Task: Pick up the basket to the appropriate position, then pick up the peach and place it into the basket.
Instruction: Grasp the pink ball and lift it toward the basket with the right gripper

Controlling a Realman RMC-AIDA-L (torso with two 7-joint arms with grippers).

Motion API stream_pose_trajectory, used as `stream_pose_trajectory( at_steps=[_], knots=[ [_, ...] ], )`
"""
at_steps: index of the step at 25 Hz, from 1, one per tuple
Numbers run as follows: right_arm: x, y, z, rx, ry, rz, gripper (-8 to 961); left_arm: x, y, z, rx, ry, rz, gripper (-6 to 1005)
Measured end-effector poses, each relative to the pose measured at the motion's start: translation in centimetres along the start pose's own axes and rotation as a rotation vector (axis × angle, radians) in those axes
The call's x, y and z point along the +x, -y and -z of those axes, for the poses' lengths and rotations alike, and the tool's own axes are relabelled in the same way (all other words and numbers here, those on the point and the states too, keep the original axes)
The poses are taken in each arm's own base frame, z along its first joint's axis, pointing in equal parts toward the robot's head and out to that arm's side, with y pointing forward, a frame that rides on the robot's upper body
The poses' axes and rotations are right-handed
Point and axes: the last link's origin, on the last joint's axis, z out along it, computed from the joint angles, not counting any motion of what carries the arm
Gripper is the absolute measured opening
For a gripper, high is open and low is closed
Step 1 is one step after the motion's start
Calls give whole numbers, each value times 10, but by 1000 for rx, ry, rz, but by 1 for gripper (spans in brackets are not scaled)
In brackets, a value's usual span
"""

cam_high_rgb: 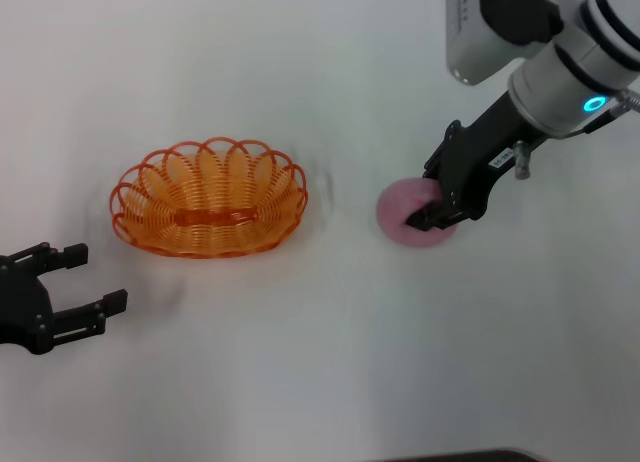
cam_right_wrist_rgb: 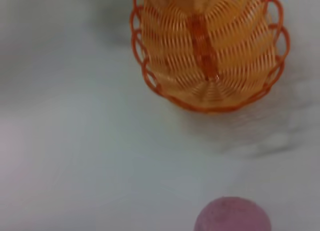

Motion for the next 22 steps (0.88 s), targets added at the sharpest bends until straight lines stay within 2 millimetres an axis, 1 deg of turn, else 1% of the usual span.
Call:
stream_pose_trajectory(
  at_steps=[7,14,18,22],
  knots=[
    [0,-1,0,-7,-3,2,328,1,0,0,-2,-1,-1,811],
    [0,-1,3,-6,6,0,329,1,1,-1,0,-1,-2,811],
    [-3,-1,14,-6,56,1,329,1,1,-1,1,-2,-1,810],
    [-10,-4,35,-27,185,13,328,1,1,0,3,-3,1,810]
  ],
)
